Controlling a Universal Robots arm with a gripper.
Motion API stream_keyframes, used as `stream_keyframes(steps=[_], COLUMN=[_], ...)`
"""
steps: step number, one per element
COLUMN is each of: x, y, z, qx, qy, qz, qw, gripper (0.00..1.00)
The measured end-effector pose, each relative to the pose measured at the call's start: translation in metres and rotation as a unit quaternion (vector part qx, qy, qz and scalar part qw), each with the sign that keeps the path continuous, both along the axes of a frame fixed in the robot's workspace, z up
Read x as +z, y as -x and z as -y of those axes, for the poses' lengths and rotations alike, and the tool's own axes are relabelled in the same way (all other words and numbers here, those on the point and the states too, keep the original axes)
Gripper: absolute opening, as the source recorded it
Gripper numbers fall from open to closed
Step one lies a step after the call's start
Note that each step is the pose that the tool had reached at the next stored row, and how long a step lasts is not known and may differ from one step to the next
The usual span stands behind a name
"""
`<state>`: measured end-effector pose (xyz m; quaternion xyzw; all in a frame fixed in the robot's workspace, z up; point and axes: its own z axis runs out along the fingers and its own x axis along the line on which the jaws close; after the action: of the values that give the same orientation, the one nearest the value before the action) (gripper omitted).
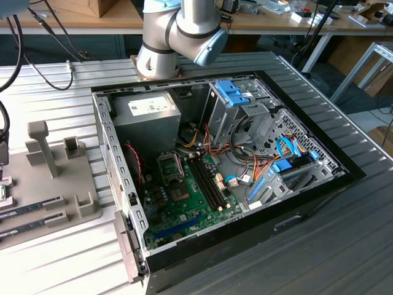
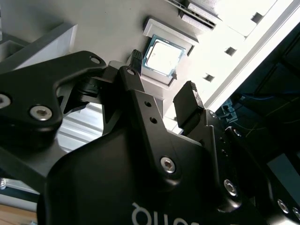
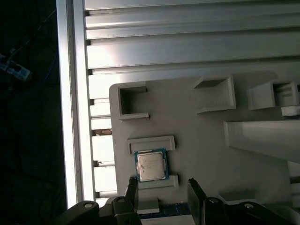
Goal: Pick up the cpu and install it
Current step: 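Pick up the cpu and move it towards the insertion slot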
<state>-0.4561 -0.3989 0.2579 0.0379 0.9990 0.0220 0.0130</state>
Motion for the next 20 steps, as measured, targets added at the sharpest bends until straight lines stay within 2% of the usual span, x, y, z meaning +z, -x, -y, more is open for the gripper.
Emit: stream_keyframes(steps=[20], x=[-0.0085], y=[0.0], z=[0.0], qx=[0.0], qy=[0.0], qz=[0.0], qw=[1.0], gripper=[0.54])
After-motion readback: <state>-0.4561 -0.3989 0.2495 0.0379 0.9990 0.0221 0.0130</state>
